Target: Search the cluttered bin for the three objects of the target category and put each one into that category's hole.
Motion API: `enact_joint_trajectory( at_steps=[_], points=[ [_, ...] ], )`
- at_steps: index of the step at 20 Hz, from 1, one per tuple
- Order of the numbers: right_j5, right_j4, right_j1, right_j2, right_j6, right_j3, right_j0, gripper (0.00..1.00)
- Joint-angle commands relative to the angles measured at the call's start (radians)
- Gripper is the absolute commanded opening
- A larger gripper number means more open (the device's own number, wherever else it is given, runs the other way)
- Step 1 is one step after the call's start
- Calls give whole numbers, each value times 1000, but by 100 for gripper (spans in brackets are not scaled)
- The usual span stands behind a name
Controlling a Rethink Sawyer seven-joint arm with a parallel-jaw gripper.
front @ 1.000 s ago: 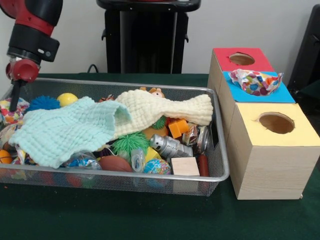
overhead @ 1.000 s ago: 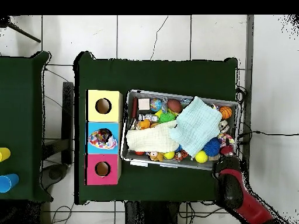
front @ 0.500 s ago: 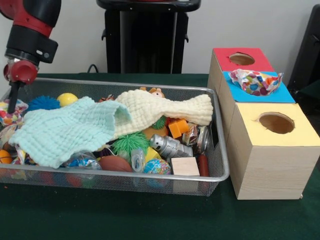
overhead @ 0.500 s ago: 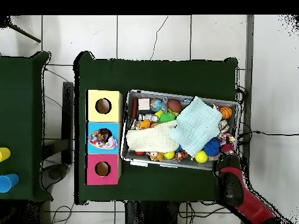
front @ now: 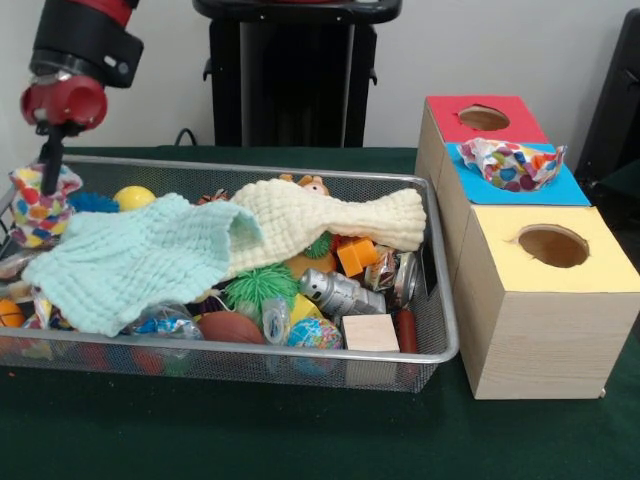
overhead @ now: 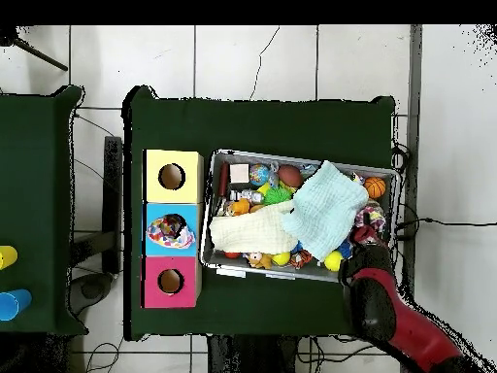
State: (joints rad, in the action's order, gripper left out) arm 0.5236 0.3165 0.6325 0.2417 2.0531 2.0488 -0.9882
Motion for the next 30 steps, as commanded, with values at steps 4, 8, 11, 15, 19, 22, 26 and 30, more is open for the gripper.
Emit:
enact_joint_trajectory(
  at_steps=[4,8,11,15,19,22,26,30],
  points=[
    [-353,-192,338,-66,142,155,253,0],
    [-478,-264,395,-125,158,177,379,0],
    [-566,-329,424,-207,191,181,503,0],
    [-703,-391,460,-304,237,161,656,0],
    [-807,-440,468,-401,299,128,800,0],
    [-871,-472,467,-457,339,111,888,0],
    [-958,-522,477,-522,420,100,1017,0],
    [-1063,-543,483,-603,514,34,1164,0]
  ],
)
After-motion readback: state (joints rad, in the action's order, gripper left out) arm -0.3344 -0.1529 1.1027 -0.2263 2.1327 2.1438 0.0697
